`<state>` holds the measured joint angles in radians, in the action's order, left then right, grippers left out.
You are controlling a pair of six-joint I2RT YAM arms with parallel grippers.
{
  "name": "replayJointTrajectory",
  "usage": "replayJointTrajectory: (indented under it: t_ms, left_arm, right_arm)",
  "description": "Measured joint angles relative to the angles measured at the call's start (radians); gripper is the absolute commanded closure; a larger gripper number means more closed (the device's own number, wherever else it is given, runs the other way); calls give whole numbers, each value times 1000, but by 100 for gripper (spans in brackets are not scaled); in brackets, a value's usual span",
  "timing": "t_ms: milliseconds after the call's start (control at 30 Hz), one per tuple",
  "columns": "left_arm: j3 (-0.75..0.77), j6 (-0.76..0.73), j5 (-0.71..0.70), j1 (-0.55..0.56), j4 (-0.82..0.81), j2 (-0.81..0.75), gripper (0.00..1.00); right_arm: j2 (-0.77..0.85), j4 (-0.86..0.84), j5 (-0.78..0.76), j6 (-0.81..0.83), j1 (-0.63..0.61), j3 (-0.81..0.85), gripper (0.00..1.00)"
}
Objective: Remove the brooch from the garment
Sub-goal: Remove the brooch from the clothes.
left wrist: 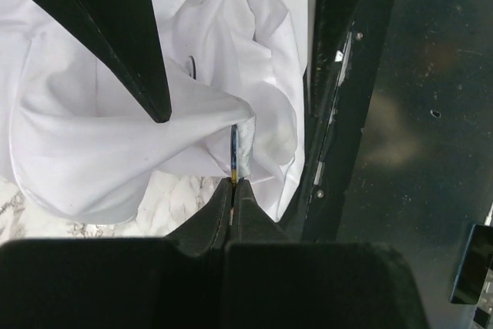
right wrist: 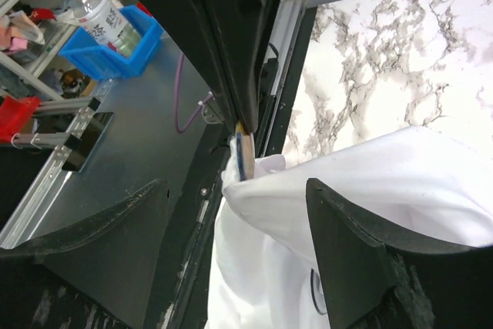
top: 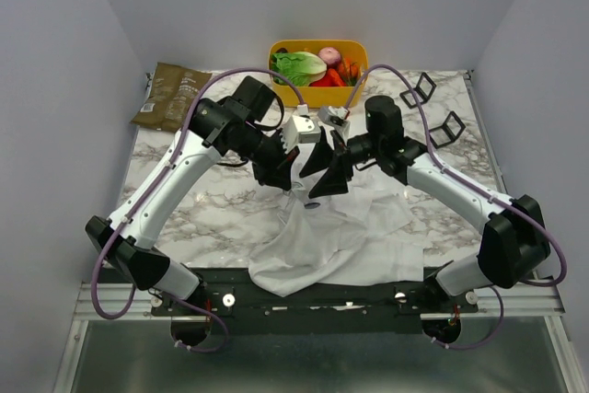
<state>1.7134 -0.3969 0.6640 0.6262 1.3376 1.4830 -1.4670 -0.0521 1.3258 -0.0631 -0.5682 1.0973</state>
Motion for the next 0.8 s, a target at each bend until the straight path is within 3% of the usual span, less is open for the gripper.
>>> replayJointTrajectory:
  t_ms: [467,800]
  left_arm:
    - [35,6,5,4,0,14,100]
    - [35,24,2,4,-1,27,100]
  right_arm:
    - [-1,-82,22,-71,-7,-17,21]
    - [1,-126,-89,-116,-14,-35,32]
